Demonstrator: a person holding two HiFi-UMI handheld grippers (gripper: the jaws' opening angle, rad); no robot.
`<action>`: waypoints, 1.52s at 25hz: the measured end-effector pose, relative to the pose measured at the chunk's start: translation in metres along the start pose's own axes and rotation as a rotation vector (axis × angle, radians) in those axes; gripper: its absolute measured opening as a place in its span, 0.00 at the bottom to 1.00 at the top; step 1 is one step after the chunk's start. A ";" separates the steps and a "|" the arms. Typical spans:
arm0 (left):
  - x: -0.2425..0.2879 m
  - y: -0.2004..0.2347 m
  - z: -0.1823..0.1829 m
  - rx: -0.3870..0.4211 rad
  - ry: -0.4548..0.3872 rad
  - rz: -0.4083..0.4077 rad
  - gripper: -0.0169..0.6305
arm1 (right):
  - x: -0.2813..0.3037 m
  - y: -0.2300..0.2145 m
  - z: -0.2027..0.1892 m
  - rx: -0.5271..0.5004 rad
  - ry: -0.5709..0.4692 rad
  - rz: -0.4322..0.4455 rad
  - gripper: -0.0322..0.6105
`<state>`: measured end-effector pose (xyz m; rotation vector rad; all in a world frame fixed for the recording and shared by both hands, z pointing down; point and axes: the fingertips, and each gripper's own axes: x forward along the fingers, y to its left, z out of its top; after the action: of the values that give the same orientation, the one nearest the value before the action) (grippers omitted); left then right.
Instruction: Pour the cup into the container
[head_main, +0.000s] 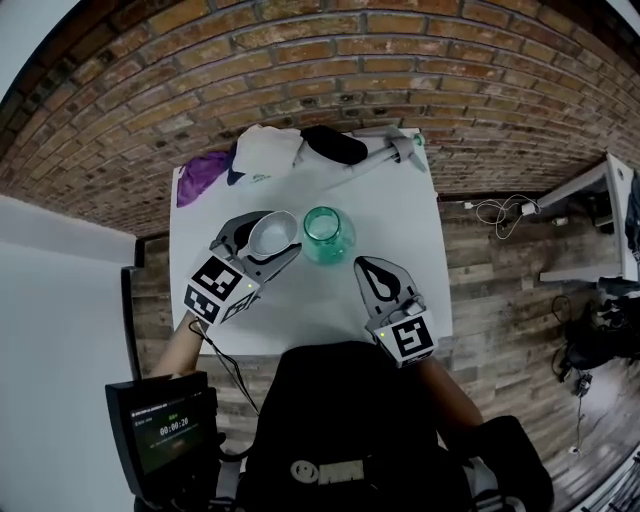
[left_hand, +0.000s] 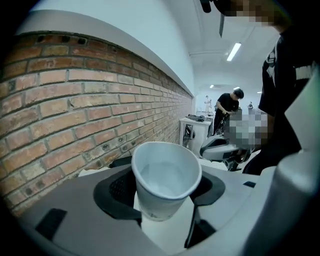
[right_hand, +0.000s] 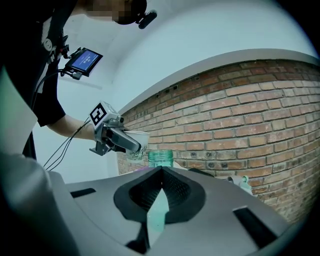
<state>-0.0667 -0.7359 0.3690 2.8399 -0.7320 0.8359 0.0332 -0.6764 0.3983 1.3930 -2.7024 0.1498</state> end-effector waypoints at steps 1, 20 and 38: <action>0.002 0.002 0.000 0.016 0.023 0.002 0.47 | 0.001 -0.001 0.000 0.001 -0.002 0.002 0.05; 0.020 0.015 -0.006 0.247 0.284 0.070 0.47 | 0.011 -0.012 0.001 0.039 -0.034 -0.019 0.05; 0.027 0.018 -0.011 0.371 0.415 0.129 0.47 | 0.013 -0.009 0.002 0.046 -0.046 -0.026 0.05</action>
<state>-0.0604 -0.7605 0.3924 2.7763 -0.7688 1.6726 0.0331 -0.6925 0.3981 1.4607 -2.7338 0.1811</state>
